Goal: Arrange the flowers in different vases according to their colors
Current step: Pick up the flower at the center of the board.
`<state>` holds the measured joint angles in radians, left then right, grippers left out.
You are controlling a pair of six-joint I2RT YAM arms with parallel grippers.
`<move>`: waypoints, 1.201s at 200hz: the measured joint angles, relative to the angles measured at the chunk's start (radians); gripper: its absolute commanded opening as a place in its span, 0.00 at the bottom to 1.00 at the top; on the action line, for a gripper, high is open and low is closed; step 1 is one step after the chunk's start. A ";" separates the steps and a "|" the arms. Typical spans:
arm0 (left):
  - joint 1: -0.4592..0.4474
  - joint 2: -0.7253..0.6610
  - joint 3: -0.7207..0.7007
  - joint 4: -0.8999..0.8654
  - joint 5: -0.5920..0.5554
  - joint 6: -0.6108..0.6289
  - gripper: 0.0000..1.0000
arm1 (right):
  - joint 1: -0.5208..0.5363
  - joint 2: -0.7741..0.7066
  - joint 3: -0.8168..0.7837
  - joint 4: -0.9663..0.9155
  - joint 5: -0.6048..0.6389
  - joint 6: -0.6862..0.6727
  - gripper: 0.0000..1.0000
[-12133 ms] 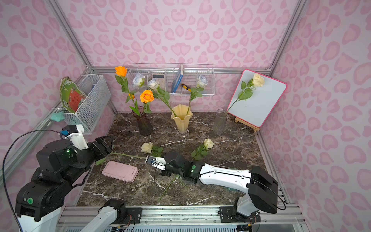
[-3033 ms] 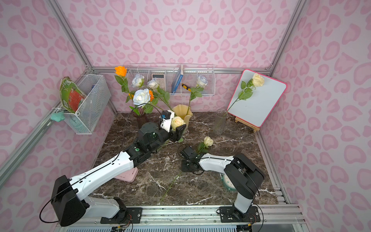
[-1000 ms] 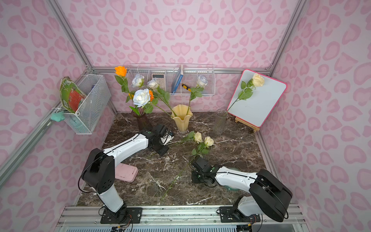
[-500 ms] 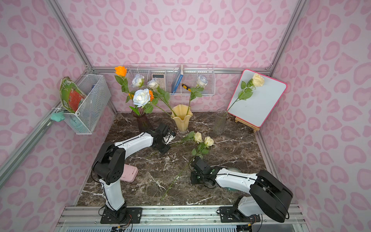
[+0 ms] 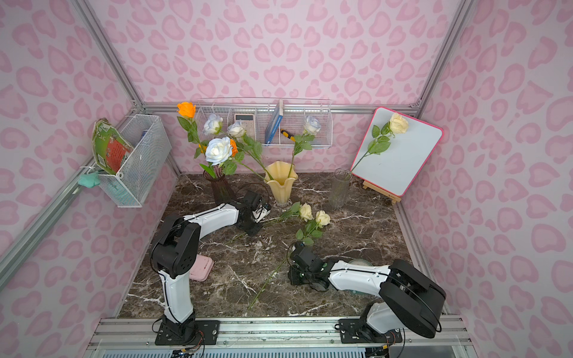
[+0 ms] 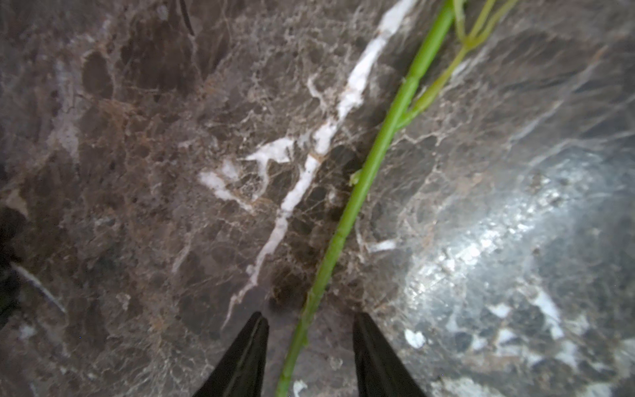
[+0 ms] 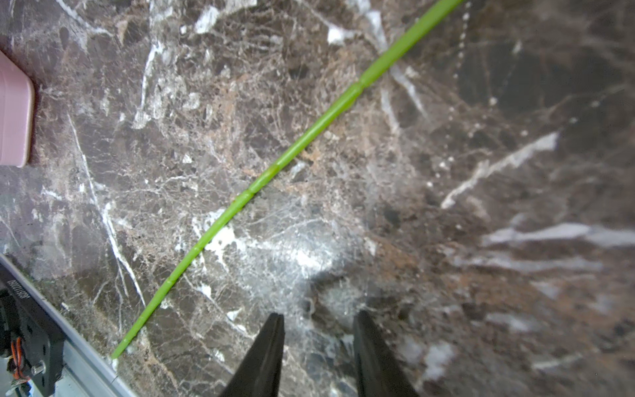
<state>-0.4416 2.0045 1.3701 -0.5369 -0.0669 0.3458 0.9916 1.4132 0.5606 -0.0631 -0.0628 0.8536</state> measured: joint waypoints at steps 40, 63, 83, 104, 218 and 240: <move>0.002 0.032 0.043 -0.061 0.049 -0.030 0.20 | 0.018 -0.031 -0.011 -0.035 -0.002 0.018 0.38; 0.002 0.035 0.046 -0.070 0.061 -0.047 0.12 | 0.023 -0.061 -0.027 -0.059 -0.001 0.030 0.37; 0.001 0.033 0.045 -0.077 0.067 -0.066 0.04 | 0.023 -0.086 -0.042 -0.074 0.001 0.033 0.37; 0.000 0.026 0.043 -0.082 0.074 -0.095 0.00 | 0.025 -0.104 -0.051 -0.086 0.008 0.036 0.37; -0.183 -0.343 0.048 -0.331 0.124 -0.296 0.00 | 0.061 -0.159 -0.067 -0.098 0.055 0.066 0.37; -0.218 -0.441 0.057 -0.342 0.171 -0.320 0.00 | 0.062 -0.190 -0.080 -0.105 0.064 0.069 0.37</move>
<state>-0.6598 1.5631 1.4269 -0.8791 0.1040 0.0261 1.0534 1.2236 0.4805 -0.1680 0.0013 0.9226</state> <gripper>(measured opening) 0.077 0.368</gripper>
